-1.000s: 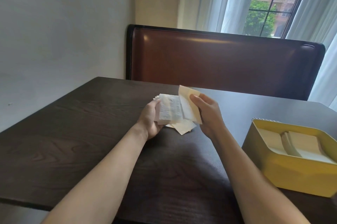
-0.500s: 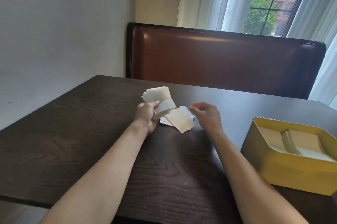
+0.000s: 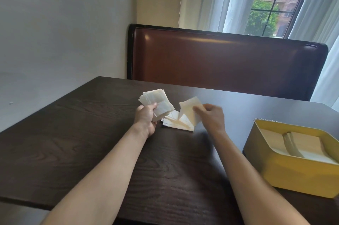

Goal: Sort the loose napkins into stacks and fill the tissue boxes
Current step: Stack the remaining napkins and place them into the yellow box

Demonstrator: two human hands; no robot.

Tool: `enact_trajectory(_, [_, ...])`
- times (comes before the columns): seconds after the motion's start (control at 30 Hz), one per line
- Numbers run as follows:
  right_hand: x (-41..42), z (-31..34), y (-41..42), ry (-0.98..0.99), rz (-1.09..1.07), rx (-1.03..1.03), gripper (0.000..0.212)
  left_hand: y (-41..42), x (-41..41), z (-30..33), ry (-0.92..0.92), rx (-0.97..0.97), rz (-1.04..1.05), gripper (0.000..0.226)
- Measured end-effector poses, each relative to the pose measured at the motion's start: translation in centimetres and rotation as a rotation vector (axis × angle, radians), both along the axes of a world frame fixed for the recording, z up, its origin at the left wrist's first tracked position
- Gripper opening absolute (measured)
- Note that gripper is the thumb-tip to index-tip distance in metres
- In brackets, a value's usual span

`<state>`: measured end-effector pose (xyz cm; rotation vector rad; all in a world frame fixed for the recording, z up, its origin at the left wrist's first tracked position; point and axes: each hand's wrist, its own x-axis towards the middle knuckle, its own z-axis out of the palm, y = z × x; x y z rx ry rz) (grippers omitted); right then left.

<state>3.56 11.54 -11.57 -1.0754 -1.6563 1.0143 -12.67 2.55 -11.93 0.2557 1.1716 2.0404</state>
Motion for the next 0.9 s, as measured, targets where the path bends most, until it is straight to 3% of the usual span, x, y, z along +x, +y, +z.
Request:
enact_trajectory(0.13, [-0.2, 1.5, -1.5, 0.319, 0.154, -0.125, 0.012, -0.1, 0.8, 0.2, 0.019, -0.003, -0.12, 0.009])
enact_trajectory(0.3, [-0.6, 2.3, -2.3, 0.489, 0.363, -0.191, 0.017, -0.2, 1.8, 0.4, 0.006, 0.061, -0.316, 0.045])
enact_trajectory(0.47, [-1.6, 1.0, -2.9, 0.324, 0.435, -0.26, 0.022, -0.4, 2.5, 0.7, 0.037, 0.141, -0.428, 0.054])
enact_trajectory(0.67, [-1.7, 0.7, -2.4, 0.285, 0.471, -0.315, 0.023, 0.5, 2.8, -0.2, 0.136, 0.038, -0.277, 0.028])
enact_trajectory(0.73, [-1.6, 0.7, -2.1, 0.277, 0.338, -0.242, 0.02, 0.5, 2.4, 0.0, 0.121, 0.014, -0.172, 0.013])
enact_trajectory(0.8, [-1.3, 0.4, -1.3, 0.199, 0.112, -0.122, 0.019, 0.3, 1.6, 0.5, 0.05, 0.025, -0.067, 0.012])
enact_trajectory(0.9, [-0.8, -1.0, 0.6, -0.159, -0.076, 0.044, 0.025, 0.0, 0.3, 0.8, -0.077, 0.057, 0.034, 0.011])
